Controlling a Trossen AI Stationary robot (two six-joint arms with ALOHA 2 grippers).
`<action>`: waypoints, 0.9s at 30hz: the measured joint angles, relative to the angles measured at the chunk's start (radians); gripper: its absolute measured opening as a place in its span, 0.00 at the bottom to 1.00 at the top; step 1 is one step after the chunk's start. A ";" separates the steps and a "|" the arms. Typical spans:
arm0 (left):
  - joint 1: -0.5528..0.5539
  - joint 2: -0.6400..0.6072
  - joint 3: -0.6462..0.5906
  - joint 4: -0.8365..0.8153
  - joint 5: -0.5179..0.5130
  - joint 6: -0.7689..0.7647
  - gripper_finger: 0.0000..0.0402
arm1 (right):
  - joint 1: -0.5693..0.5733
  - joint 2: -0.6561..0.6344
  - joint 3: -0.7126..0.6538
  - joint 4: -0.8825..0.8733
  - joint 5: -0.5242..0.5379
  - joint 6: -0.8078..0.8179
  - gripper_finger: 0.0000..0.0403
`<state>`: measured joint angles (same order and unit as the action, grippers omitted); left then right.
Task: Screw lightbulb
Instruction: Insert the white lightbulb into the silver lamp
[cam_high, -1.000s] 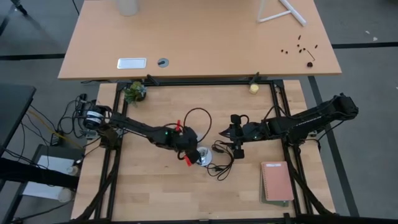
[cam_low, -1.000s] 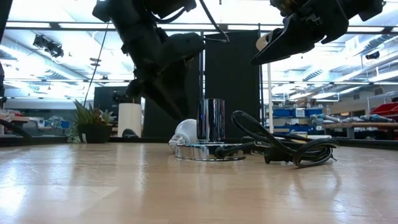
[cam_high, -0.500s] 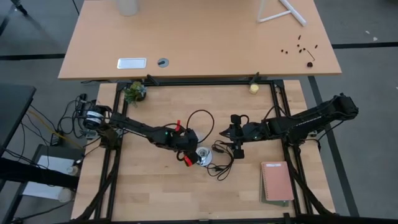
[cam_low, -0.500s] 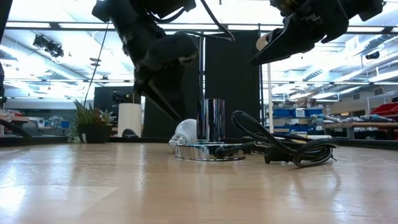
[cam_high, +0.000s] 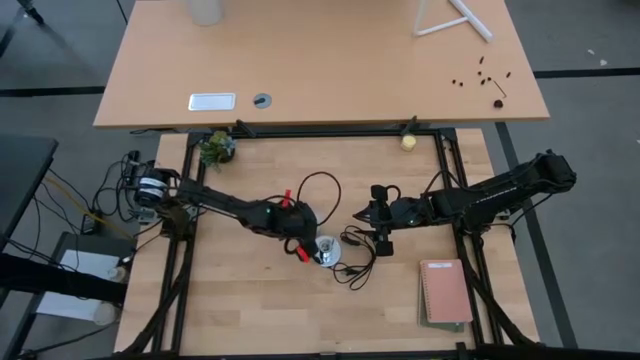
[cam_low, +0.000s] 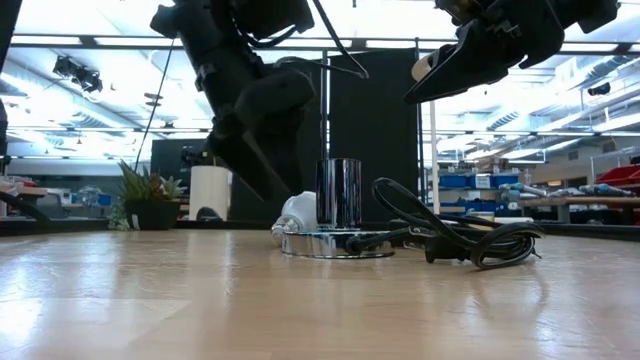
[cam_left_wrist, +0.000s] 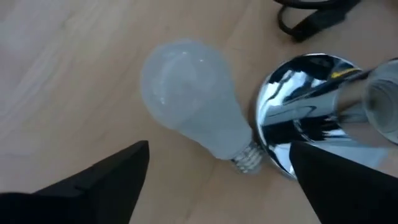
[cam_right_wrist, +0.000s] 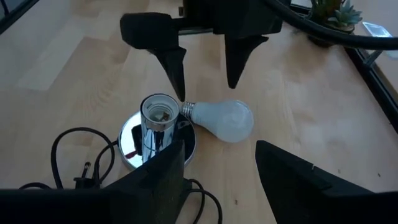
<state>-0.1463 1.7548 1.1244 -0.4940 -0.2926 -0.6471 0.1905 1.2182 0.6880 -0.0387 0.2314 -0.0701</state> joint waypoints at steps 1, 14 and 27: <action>-0.002 0.009 0.001 -0.011 -0.006 -0.003 0.99 | 0.000 0.000 0.000 0.000 0.000 -0.002 0.51; -0.004 0.107 -0.001 -0.021 -0.010 -0.006 0.87 | 0.000 0.000 0.000 0.000 -0.005 -0.012 0.51; -0.004 0.107 0.000 -0.046 -0.166 0.204 0.71 | 0.000 0.000 0.000 0.001 -0.007 -0.005 0.51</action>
<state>-0.1501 1.8614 1.1240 -0.5396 -0.4590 -0.4434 0.1905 1.2182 0.6880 -0.0378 0.2241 -0.0750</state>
